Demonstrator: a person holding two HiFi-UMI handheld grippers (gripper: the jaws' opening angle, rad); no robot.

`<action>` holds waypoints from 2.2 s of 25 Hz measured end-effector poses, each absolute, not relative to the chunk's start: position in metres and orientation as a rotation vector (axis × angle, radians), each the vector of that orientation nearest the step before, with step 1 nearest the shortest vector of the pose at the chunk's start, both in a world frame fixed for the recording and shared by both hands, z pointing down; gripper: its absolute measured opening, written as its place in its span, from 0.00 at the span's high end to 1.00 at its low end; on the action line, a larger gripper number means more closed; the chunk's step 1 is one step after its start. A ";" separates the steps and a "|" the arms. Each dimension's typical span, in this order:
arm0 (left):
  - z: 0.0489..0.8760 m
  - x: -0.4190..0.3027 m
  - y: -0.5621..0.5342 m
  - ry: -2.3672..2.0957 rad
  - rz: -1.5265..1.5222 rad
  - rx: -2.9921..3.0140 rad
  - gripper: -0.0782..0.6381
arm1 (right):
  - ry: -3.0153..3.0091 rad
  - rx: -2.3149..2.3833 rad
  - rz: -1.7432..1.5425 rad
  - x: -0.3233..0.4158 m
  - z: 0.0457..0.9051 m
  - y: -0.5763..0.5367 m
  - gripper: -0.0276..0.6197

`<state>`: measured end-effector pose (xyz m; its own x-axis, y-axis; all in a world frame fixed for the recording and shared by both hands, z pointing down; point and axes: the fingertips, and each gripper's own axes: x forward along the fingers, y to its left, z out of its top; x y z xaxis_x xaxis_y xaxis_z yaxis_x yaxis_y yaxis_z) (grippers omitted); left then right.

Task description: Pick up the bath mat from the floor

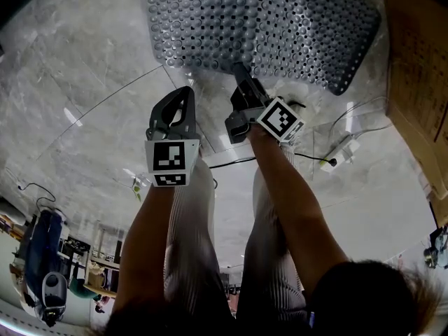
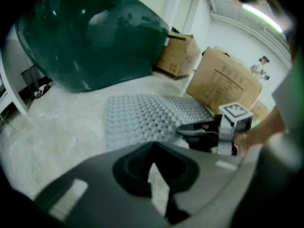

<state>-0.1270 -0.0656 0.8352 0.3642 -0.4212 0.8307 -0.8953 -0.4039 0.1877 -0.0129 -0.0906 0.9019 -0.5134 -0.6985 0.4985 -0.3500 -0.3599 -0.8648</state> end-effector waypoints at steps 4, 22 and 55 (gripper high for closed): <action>0.834 -0.130 -0.064 -1.143 0.935 1.979 0.88 | 1.529 -1.407 -1.955 -0.013 0.903 -0.092 0.91; 0.801 -0.133 -0.066 -1.155 0.923 1.968 0.88 | 1.625 -1.429 -1.912 -0.001 0.858 -0.115 0.93; 0.560 -0.138 -0.094 -1.314 0.805 2.054 0.88 | 1.936 -1.318 -1.806 0.025 0.586 -0.160 0.93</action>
